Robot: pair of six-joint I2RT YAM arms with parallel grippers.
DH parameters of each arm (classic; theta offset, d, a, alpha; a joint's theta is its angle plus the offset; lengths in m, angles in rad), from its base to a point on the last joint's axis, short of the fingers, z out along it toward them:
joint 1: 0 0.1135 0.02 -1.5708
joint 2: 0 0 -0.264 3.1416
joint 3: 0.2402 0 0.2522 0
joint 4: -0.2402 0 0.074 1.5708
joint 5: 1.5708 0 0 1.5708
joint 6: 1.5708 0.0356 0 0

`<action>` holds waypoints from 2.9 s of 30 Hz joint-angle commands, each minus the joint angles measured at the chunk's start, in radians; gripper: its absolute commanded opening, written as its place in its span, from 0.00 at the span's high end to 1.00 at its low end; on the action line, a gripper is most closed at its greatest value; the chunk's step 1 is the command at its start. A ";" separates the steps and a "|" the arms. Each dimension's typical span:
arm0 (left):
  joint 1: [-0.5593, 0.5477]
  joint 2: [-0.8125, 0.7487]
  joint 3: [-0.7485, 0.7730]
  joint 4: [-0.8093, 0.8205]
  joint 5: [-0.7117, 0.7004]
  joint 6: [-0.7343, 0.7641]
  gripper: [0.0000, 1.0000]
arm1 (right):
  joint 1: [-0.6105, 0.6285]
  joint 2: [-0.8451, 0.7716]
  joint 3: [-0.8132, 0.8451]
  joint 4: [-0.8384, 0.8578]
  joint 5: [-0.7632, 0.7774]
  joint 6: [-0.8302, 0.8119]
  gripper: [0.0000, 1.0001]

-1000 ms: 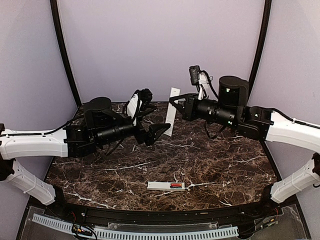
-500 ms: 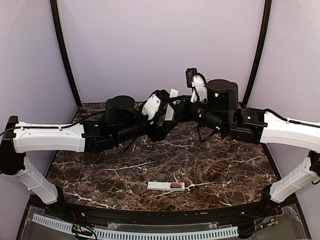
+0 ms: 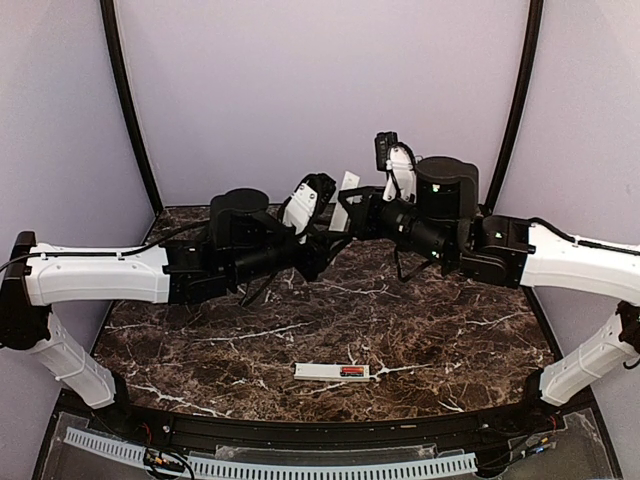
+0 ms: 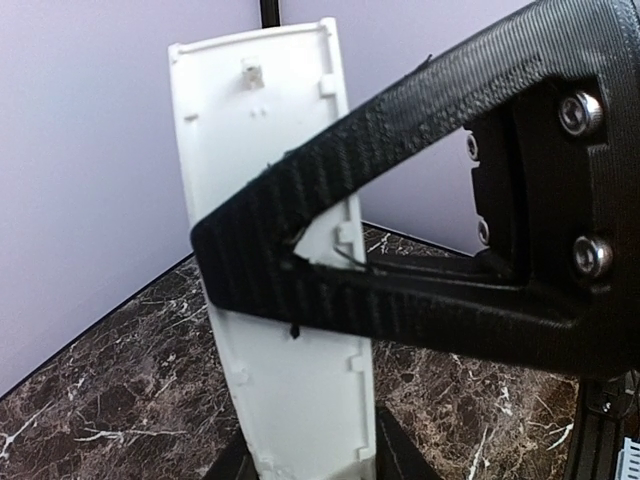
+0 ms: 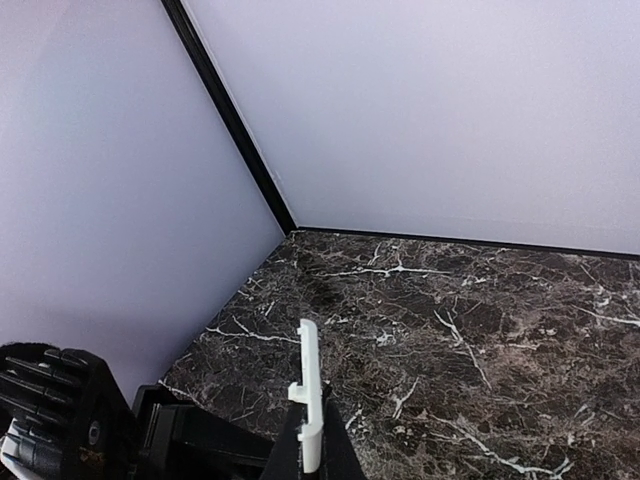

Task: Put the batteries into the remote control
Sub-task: Pass from the right arm to the left, then pass from the left arm to the right

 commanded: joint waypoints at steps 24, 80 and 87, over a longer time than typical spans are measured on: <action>-0.008 -0.196 -0.156 0.216 0.411 0.073 1.00 | -0.143 -0.401 -0.266 0.193 -0.798 -0.494 0.01; -0.035 -0.167 -0.135 0.282 0.555 0.059 0.99 | -0.140 -0.080 -0.040 0.179 -1.206 -0.471 0.88; -0.035 -0.164 -0.147 0.273 0.514 0.065 0.72 | -0.140 -0.085 -0.034 0.129 -1.128 -0.468 0.90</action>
